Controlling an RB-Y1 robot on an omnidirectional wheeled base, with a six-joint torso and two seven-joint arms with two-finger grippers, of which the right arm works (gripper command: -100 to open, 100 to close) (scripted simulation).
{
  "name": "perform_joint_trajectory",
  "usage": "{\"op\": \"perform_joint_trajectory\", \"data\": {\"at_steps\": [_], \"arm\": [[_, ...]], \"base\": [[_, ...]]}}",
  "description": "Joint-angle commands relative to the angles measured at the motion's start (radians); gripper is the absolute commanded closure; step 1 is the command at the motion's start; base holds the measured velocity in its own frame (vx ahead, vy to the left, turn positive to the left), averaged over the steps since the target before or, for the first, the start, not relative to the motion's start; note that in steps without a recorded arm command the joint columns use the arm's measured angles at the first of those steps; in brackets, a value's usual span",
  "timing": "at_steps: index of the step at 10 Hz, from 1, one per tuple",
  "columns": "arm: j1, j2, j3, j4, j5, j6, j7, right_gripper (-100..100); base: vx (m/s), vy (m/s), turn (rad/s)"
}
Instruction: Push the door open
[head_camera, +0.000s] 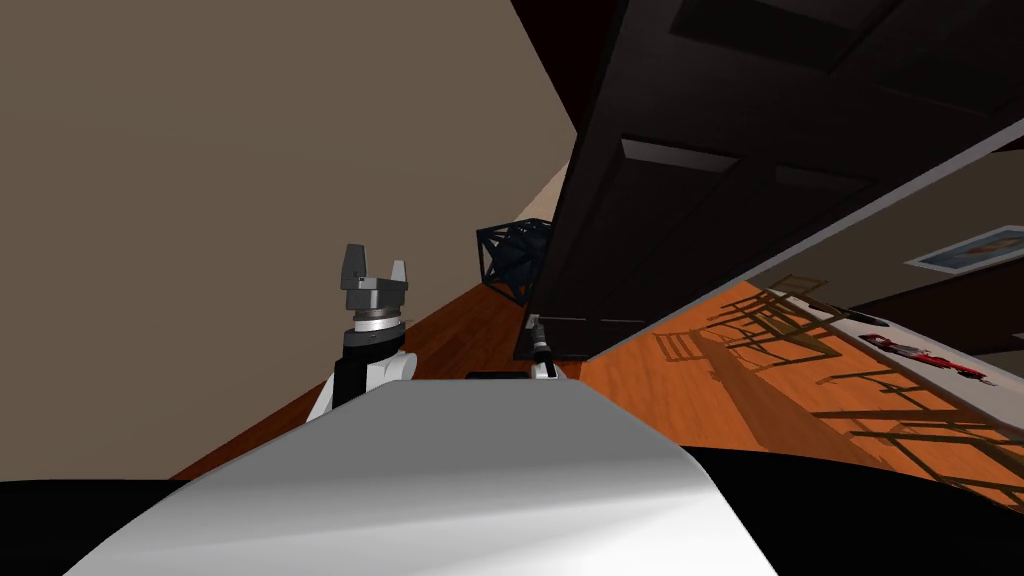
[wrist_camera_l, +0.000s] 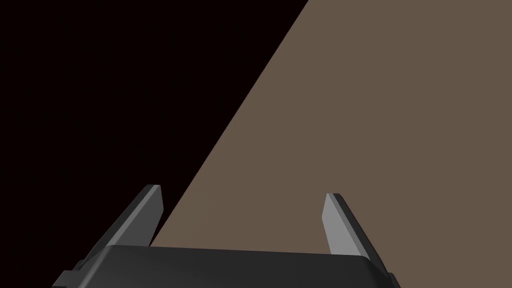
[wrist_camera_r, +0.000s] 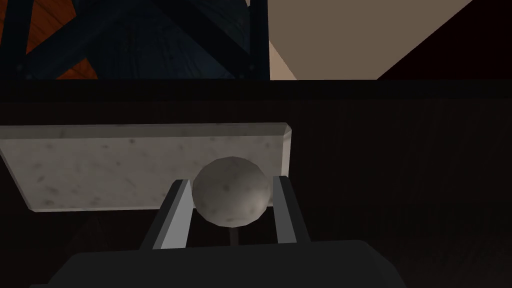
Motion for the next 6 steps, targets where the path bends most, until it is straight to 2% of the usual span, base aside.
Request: {"op": "perform_joint_trajectory", "data": {"at_steps": [1,3,4,6], "arm": [[-0.009,0.0,-0.029,-0.002,-0.01,0.006,0.007,100],[-0.015,0.008,-0.052,0.003,-0.019,0.008,0.013,100],[-0.01,0.006,-0.042,0.006,-0.015,0.008,0.011,100],[-0.016,-0.005,-0.074,0.01,-0.029,0.005,0.018,100]], "base": [[0.173,0.123,-0.078],[0.184,0.112,-0.075],[0.078,0.039,-0.03],[0.201,0.079,-0.059]]}}
